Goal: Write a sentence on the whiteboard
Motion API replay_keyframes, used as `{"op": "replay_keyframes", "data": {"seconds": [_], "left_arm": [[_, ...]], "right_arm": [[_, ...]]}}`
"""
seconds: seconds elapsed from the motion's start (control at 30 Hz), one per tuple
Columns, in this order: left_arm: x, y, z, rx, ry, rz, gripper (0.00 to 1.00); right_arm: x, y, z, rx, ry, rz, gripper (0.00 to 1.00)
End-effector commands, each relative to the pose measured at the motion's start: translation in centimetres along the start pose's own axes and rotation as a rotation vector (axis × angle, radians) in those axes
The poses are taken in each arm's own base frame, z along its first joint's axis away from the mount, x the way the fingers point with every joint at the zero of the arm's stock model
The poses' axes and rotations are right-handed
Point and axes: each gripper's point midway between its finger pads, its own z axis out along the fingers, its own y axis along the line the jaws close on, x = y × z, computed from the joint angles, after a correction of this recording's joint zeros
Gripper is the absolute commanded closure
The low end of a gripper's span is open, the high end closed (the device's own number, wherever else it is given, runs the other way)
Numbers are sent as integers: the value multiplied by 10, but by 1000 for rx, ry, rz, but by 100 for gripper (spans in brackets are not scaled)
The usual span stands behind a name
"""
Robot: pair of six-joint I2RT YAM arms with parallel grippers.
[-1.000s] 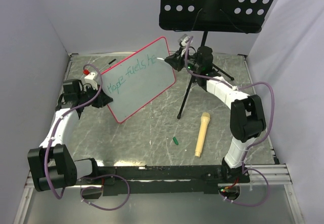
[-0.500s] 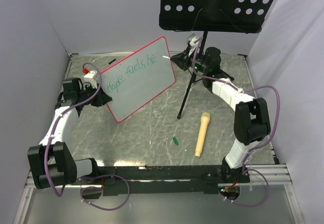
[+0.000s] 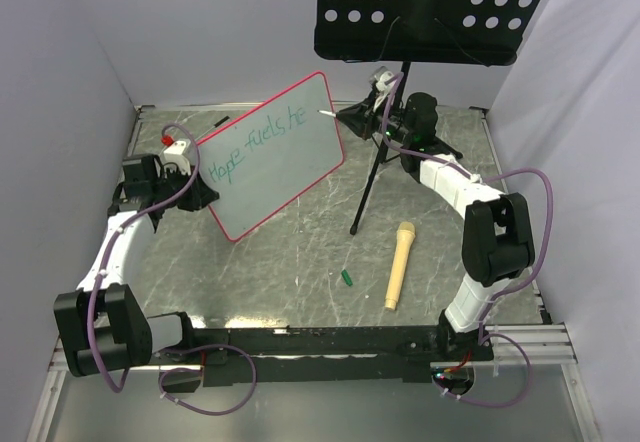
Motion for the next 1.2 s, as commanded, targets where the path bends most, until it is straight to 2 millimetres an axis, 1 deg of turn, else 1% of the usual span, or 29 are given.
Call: {"op": "replay_keyframes", "data": {"seconds": [0.0, 0.07, 0.1, 0.2, 0.23, 0.33, 0.4, 0.57, 0.6, 0.73, 0.8, 1.17], "left_arm": [[91, 78, -35, -412, 372, 61, 99], [94, 78, -36, -414, 384, 62, 99], [95, 77, -37, -412, 392, 60, 99], [97, 77, -36, -401, 406, 52, 99], [99, 76, -35, -393, 414, 52, 99], [100, 74, -35, -381, 426, 42, 99], [99, 73, -34, -373, 426, 38, 99], [99, 71, -31, -354, 427, 31, 99], [100, 70, -31, -349, 431, 29, 99], [99, 70, -29, -347, 427, 25, 99], [100, 71, -28, -347, 433, 21, 99], [100, 71, -26, -338, 439, 16, 99]], "right_arm": [[-28, 10, 4, -34, -78, -65, 100], [-26, 12, 7, -37, -82, -69, 100], [-24, 16, 9, -44, -80, -71, 100], [-19, 20, 15, -41, -86, -79, 100], [-20, 19, 16, -30, -90, -82, 100], [-20, 16, 21, -12, -100, -92, 100], [-18, 9, 24, 21, -92, -99, 100], [-1, -2, 31, 62, -57, -98, 100], [5, -7, 33, 80, -48, -96, 100], [14, -9, 41, 91, -34, -112, 100], [15, -8, 45, 91, -33, -126, 100], [18, -17, 57, 124, -39, -129, 100]]}}
